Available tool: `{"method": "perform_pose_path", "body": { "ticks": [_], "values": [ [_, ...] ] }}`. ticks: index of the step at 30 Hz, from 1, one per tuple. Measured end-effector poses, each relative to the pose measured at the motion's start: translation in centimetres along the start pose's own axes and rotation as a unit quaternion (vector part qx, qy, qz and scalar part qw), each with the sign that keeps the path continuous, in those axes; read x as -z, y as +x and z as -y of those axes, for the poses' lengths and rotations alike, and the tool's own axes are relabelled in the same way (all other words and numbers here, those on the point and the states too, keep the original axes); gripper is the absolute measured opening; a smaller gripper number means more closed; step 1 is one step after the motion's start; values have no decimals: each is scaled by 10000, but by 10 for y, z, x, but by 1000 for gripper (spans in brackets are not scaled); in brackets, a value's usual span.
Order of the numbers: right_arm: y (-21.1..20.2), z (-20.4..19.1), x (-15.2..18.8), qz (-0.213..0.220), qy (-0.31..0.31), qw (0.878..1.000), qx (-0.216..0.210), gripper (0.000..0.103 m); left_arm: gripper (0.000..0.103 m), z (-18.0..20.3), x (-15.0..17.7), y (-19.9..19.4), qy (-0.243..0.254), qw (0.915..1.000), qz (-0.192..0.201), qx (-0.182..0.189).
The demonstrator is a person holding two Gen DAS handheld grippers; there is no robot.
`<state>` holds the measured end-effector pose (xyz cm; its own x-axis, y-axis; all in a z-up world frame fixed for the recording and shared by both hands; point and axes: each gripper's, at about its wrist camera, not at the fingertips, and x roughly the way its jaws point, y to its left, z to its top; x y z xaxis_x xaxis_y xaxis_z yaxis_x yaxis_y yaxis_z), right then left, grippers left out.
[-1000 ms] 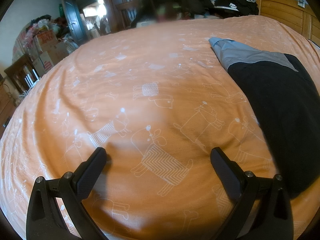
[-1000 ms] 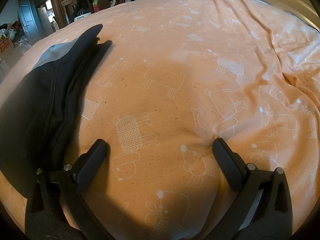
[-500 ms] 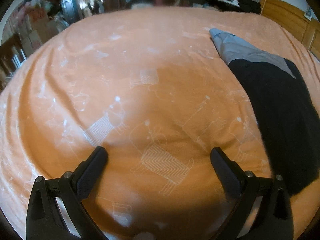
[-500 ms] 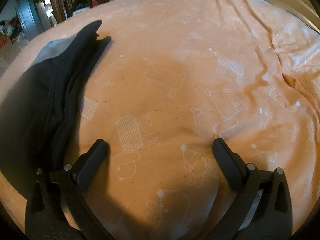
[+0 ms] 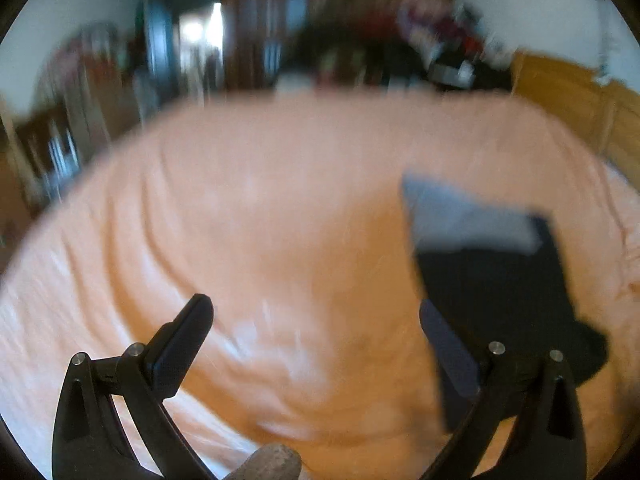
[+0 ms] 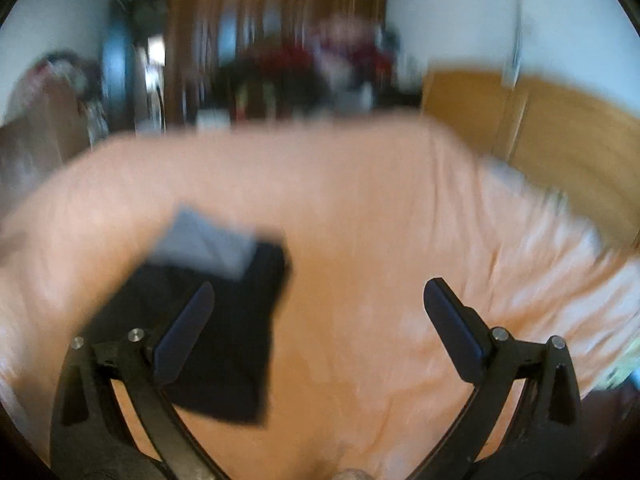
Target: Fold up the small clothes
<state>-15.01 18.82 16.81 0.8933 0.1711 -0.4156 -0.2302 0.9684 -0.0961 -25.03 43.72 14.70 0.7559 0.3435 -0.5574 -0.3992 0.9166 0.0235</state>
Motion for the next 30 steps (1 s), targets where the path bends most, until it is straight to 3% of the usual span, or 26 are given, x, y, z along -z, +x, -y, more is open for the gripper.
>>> {"method": "perform_pose_path", "body": {
  "ticks": [1, 2, 4, 5, 7, 11, 14, 17, 22, 30],
  "values": [
    [-26, -10, -12, 412, 6, 9991, 87, 103, 103, 5, -12, -26, 112, 9991, 393, -76],
    [-42, -17, -18, 547, 66, 9985, 31, 103, 103, 10, -24, -61, 185, 9960, 868, -135],
    [-48, -25, -28, 231, 396, 9981, -400, 103, 103, 14, -38, -99, 107, 9929, 1178, 105],
    [-45, -27, -30, -32, 582, 9963, -637, 103, 103, 15, -43, -108, 15, 9935, 1056, 421],
    [-41, -40, -29, -386, 643, 9949, -673, 103, 103, 23, -45, -112, 20, 9951, 687, 711],
    [-46, -71, -13, -708, 482, 9949, -537, 103, 103, 37, -32, -118, 28, 9969, 395, 686],
    [-43, -73, -9, -797, 416, 9952, -399, 103, 103, 47, -13, -129, -51, 9966, 202, 798],
    [-39, -67, -5, -1148, 383, 9918, -410, 103, 103, 59, 0, -130, 7, 9966, 34, 821],
    [-45, -59, -4, -1124, 193, 9934, -120, 103, 103, 77, 9, -131, 14, 9963, -97, 856],
    [-45, -58, 0, -1168, 194, 9928, -164, 103, 103, 83, 8, -134, 27, 9967, -49, 807]
  ]
}}
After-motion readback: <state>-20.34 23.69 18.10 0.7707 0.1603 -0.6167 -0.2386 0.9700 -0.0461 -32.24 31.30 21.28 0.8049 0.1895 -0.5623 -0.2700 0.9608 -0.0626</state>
